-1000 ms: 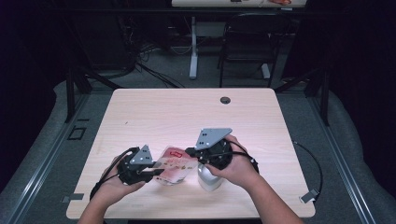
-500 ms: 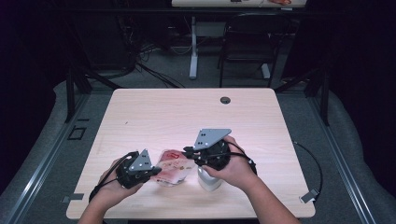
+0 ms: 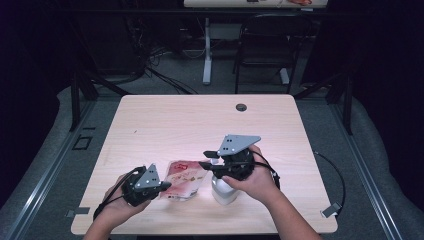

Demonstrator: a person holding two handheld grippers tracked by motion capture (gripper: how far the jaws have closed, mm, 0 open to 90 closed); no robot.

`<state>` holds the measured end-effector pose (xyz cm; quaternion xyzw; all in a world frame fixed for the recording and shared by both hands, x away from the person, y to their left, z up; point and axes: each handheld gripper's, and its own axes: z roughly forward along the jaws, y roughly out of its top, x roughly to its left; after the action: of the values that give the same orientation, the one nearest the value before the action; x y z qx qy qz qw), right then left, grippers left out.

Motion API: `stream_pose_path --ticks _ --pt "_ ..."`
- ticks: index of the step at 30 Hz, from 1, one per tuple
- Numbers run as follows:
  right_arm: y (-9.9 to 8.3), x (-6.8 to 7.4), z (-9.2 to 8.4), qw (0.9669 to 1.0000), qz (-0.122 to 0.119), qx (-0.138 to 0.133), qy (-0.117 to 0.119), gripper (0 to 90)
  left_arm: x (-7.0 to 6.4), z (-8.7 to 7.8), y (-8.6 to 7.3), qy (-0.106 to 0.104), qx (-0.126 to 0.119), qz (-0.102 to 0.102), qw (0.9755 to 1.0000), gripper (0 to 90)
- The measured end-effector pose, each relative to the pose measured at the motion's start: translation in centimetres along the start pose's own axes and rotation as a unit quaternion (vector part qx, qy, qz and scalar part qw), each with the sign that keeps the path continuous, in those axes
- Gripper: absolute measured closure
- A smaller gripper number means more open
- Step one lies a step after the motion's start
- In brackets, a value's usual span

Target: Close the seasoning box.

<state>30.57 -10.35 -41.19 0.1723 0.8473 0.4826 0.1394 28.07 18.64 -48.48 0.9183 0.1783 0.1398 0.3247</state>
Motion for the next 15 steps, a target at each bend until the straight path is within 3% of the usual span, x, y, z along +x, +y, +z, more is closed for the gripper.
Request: stream_pose_path --ticks 8,15 --pt "-1.1 -0.6 0.4 0.9997 0.025 0.008 0.000 56.2 0.0 -0.2 -0.5 -0.009 -0.005 0.000 0.9999 90.0" --pt "-1.3 -0.2 1.2 0.9996 0.015 0.022 0.012 60.6 0.2 -0.2 -0.6 -0.018 -0.007 -0.008 0.9998 85.9"
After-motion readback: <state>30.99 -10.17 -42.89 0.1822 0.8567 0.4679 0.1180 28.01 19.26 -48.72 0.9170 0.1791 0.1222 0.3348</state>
